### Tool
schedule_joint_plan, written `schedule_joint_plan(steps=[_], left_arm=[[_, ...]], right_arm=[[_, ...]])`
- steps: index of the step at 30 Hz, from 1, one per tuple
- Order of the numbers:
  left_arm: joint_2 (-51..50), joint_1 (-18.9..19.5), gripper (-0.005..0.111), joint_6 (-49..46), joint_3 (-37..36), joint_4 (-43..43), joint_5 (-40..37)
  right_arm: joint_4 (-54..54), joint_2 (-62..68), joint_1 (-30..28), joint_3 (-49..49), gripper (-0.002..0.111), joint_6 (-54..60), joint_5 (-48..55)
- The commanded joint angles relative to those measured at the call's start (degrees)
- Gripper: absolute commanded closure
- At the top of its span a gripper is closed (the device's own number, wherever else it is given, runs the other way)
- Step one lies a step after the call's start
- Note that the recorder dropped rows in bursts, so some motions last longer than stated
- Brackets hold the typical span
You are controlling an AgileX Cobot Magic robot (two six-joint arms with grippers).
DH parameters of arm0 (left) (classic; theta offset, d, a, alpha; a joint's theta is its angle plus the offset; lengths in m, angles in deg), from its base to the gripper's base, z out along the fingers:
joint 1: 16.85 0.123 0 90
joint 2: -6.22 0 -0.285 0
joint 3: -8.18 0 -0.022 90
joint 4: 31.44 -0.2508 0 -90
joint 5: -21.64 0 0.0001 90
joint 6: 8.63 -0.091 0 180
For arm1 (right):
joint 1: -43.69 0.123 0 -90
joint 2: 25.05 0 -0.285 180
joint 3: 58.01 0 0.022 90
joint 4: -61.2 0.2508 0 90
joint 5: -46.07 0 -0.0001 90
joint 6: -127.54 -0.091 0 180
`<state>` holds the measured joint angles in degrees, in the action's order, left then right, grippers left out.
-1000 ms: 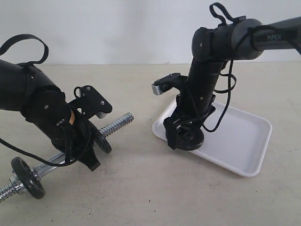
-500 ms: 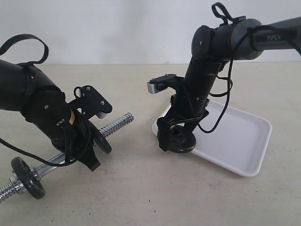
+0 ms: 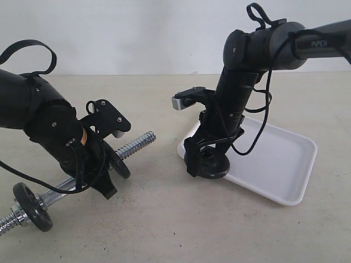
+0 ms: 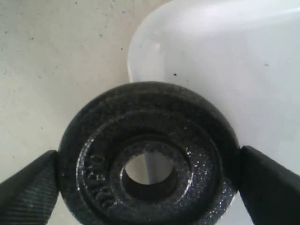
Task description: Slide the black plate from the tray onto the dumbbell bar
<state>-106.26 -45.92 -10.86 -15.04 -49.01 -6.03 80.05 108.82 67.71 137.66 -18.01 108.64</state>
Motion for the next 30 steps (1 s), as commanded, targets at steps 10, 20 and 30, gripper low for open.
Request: schedule_joint_plan(steps=[10,20,30], left_arm=[[1.29,-0.34,0.102,0.46,0.05,0.67,-0.13],[1.29,-0.34,0.102,0.46,0.05,0.67,-0.01],[1.29,-0.34,0.102,0.46,0.05,0.67,-0.13]], right_arm=[[-0.02,-1.54,-0.14,0.37,0.071,0.24,0.73],[-0.02,-1.54,-0.14,0.37,0.070,0.24,0.64],[-0.02,-1.54,-0.14,0.37,0.052,0.24,0.63]])
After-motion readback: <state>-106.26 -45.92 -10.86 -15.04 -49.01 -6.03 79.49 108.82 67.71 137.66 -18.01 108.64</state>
